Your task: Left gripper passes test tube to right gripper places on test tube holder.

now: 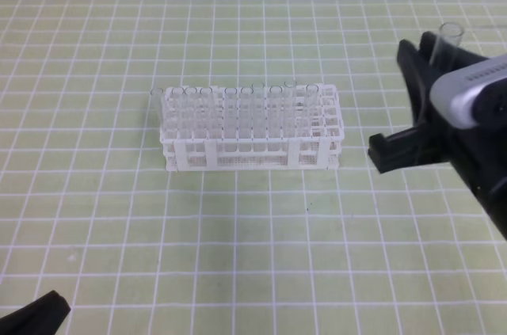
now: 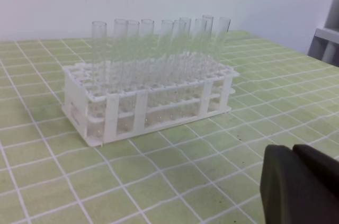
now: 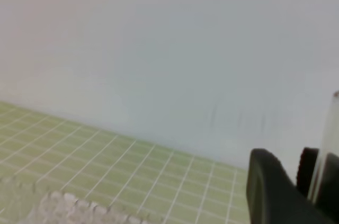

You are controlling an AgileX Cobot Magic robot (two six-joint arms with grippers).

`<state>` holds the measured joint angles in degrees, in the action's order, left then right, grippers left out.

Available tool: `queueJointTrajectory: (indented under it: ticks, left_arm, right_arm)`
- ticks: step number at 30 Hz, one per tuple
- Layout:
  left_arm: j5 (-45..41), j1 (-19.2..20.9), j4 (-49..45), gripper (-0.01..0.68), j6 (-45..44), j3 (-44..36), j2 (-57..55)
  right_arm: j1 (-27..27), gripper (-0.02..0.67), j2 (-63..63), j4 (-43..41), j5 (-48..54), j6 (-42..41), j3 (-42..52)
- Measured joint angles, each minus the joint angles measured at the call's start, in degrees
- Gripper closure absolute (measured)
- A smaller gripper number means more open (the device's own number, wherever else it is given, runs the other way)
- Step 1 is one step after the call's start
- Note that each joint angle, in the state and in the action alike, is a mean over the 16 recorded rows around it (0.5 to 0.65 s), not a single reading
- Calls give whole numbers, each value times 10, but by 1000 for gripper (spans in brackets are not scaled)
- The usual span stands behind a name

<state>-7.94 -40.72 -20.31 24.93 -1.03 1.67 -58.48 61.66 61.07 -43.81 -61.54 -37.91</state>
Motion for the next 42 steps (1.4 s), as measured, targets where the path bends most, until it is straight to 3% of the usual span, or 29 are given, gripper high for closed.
queueJointTrajectory:
  ticks: [31,36,42]
  left_arm:
    - [-4,0,1,673,0,3,-4]
    - [-4,0,1,673,0,4,-5]
    - [-6,0,1,673,0,6,-8]
  right_arm:
    - [7,640,12,36,84,9,-2]
    - [7,640,12,-4,74,46,9]
    - [17,640,11,-114,34,160,43]
